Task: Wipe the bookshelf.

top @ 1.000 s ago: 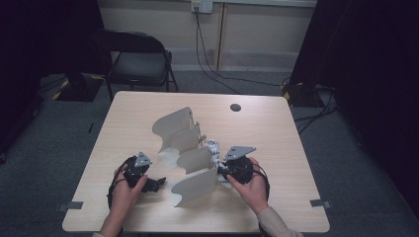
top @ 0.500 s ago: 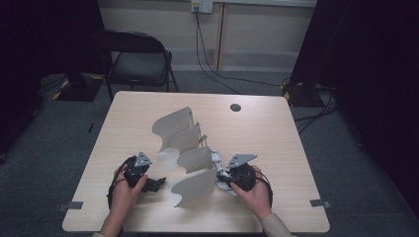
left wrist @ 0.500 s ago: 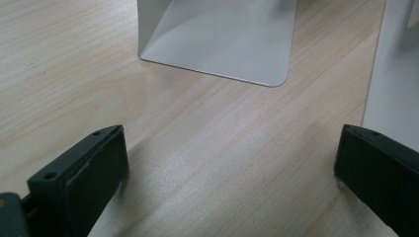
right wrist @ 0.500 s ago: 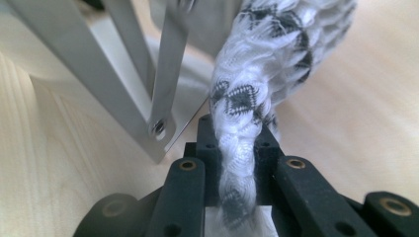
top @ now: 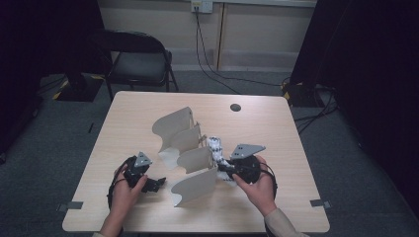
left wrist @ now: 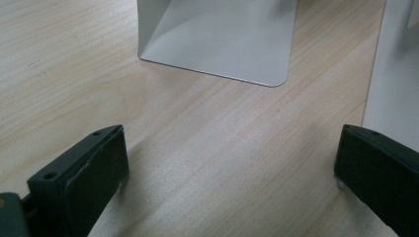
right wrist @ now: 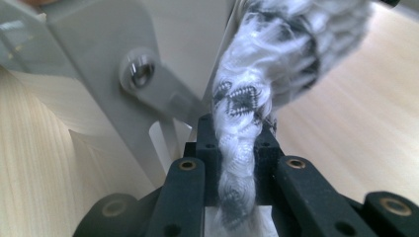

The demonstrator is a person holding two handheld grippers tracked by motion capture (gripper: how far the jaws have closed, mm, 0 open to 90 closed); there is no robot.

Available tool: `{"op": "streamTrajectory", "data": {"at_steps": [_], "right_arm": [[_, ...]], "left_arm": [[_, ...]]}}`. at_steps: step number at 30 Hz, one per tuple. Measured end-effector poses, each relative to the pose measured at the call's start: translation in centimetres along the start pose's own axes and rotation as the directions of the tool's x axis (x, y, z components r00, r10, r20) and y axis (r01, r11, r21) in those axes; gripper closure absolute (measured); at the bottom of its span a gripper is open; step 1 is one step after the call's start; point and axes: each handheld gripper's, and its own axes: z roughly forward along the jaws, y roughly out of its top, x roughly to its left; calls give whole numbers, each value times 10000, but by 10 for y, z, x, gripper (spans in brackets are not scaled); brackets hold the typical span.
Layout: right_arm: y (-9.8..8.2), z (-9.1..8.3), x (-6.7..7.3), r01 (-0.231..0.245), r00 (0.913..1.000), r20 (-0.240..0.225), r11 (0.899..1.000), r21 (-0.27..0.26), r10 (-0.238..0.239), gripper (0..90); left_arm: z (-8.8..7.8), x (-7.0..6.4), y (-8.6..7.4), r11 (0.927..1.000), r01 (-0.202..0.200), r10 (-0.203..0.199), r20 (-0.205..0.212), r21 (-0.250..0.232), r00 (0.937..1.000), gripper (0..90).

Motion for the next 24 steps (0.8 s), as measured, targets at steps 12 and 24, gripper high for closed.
{"op": "streamTrajectory", "data": {"at_steps": [12, 24], "right_arm": [[-37, 35, 3, -322, 9991, -248, 9917, 1246, 355, 796], [-51, 36, 3, -454, 9985, -251, 9888, 1419, 495, 791]], "left_arm": [[0, 0, 0, 10000, -26, 26, 19, 29, 10000, 0], [0, 0, 0, 10000, -61, 61, 14, 35, 10000, 0]]}}
